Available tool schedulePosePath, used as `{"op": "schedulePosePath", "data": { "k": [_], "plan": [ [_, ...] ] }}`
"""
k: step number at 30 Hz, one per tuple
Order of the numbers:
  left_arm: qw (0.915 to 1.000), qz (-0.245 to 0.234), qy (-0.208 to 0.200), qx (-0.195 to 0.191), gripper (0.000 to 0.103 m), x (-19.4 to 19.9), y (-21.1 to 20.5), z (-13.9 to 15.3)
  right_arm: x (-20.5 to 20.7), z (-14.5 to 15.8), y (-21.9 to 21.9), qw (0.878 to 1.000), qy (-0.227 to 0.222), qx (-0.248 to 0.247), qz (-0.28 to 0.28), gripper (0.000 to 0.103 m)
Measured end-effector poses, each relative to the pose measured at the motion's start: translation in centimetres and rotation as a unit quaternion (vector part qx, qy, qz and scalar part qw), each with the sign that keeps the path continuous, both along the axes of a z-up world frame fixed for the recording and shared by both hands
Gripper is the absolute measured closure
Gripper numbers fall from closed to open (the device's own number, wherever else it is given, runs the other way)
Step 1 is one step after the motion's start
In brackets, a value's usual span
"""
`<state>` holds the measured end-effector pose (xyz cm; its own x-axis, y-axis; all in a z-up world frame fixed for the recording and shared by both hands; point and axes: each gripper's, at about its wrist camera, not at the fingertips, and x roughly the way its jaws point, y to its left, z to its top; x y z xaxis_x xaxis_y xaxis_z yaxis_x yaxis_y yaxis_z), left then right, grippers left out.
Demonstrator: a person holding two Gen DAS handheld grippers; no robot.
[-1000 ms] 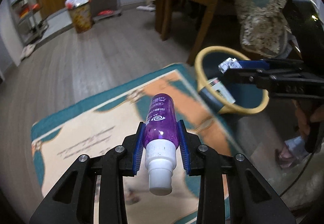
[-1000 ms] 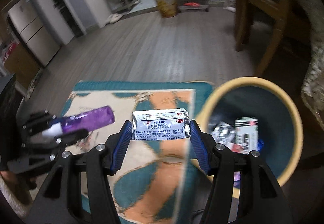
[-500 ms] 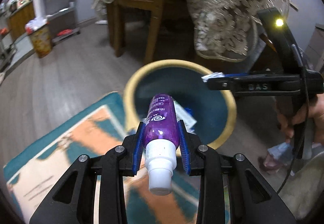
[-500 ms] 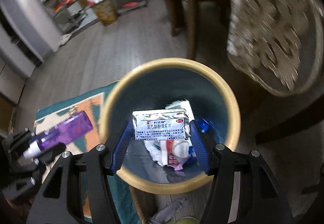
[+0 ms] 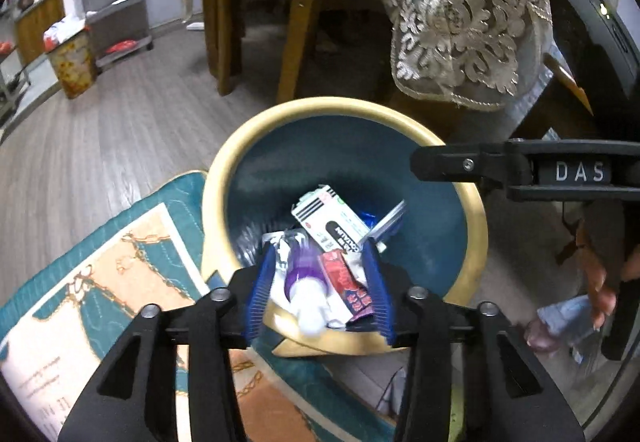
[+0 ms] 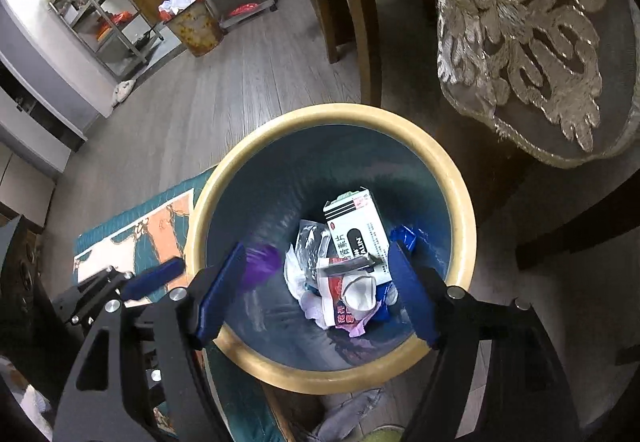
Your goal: Collect trash
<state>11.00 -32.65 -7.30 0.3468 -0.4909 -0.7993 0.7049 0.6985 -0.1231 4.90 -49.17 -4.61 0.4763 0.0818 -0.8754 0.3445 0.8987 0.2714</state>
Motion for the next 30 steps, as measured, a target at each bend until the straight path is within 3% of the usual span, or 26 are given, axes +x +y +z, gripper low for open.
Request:
{"op": "schedulePosePath", "data": {
  "k": [10, 13, 17, 18, 23, 30],
  "plan": [
    [0.9996, -0.013, -0.019, 0.014, 0.05, -2.0, 3.1, 2.4, -0.6, 1.9, 1.5, 1.0, -0.006, -0.01, 0.006, 0.031],
    [0.9994, -0.013, -0.026, 0.021, 0.038, -3.2, 4.6, 3.6, -2.1, 3.3, 2.4, 1.0, -0.008, -0.016, 0.006, 0.026],
    [0.9995, 0.006, -0.024, 0.017, 0.012, -4.9, 6.5, 5.4, -5.5, 6.4, 3.6, 0.999, -0.035, -0.033, -0.013, 0.005],
    [0.9995, 0.013, -0.024, 0.017, 0.009, -5.3, 6.8, 5.8, -6.2, 6.8, 3.8, 0.998, -0.036, -0.039, -0.015, 0.006],
    [0.9972, 0.03, -0.05, 0.046, 0.005, -8.2, 7.8, 7.2, -9.7, 7.4, 5.3, 0.997, -0.018, -0.063, -0.027, 0.006],
    [0.9968, 0.042, -0.063, 0.027, 0.005, -10.2, 9.0, 8.3, -11.9, 7.9, 7.6, 0.993, -0.019, -0.103, -0.046, 0.006]
  ]
}}
